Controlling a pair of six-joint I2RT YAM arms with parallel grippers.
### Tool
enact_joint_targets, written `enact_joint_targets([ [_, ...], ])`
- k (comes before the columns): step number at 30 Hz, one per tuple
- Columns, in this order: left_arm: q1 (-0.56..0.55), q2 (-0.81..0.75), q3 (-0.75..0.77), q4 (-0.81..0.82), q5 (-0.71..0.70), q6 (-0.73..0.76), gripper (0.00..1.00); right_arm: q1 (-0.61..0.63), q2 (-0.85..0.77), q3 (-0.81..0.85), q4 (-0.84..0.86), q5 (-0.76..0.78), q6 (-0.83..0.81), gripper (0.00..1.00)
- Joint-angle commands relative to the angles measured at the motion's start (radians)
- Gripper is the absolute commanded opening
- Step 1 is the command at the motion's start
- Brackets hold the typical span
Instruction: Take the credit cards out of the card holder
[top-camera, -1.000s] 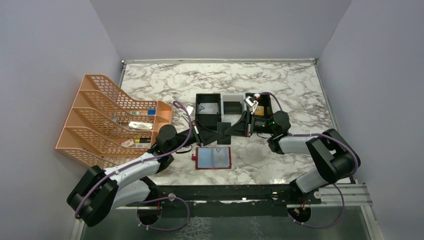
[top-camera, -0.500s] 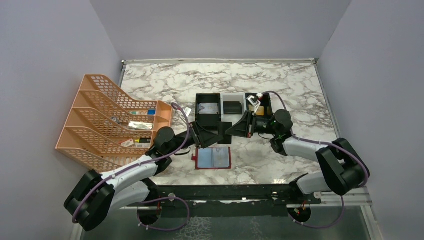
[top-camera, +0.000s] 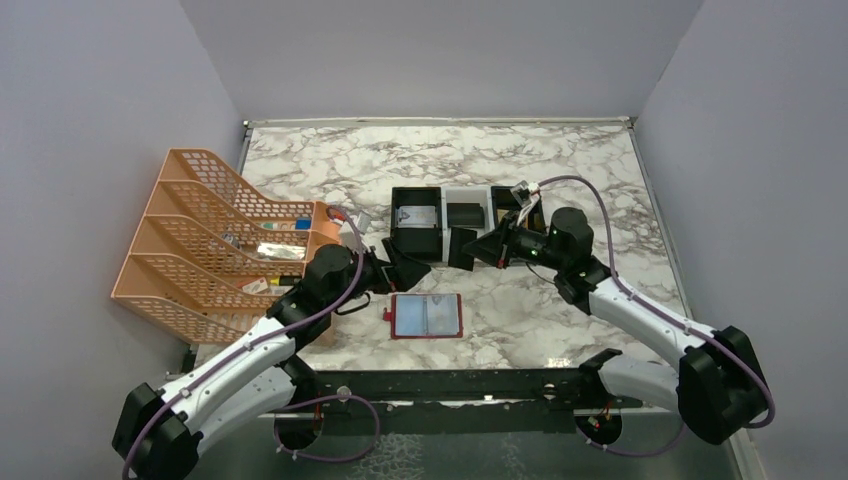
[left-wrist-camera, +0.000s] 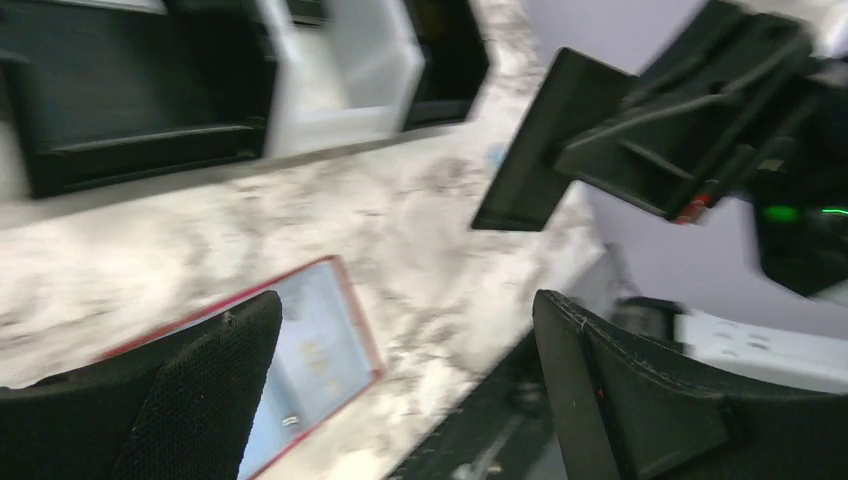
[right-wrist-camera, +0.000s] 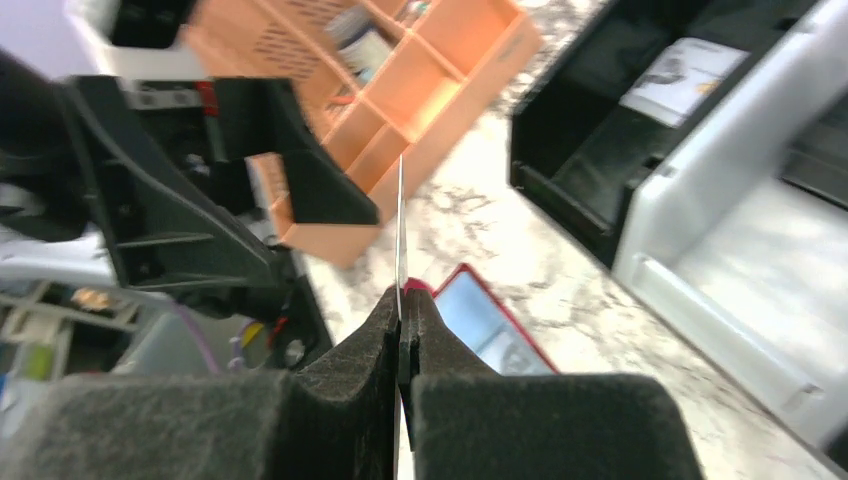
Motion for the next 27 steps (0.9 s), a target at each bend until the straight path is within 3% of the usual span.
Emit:
enact_joint_targets([
  [1,-0.003,-0.016,0.212,-0.518,-0.278,0.287,0.99,-0.002,-0.02,0.065,-0.283,0.229,-0.248,0.01],
  [4,-0.003,-0.017,0.265,-0.615,-0.312,0.357,0.99,-0.002,-0.037,0.078,-0.357,0.321,-0.343,0.01],
  [13,-0.003,0.018,0.251,-0.607,-0.271,0.363,0.99,0.004,-0.059,0.115,-0.329,0.417,-0.587,0.02],
  [17,-0.003,0.018,0.258,-0.607,-0.275,0.393,0.99,0.076,0.001,0.154,-0.312,0.476,-0.746,0.02],
  [22,-0.003,0.0,0.26,-0.611,-0.284,0.401,0.99,0.322,0.112,0.158,-0.211,0.842,-1.131,0.02],
  [27,-0.003,-0.036,0.259,-0.633,-0.292,0.399,0.99,0.338,0.234,0.225,-0.176,1.017,-1.224,0.01],
])
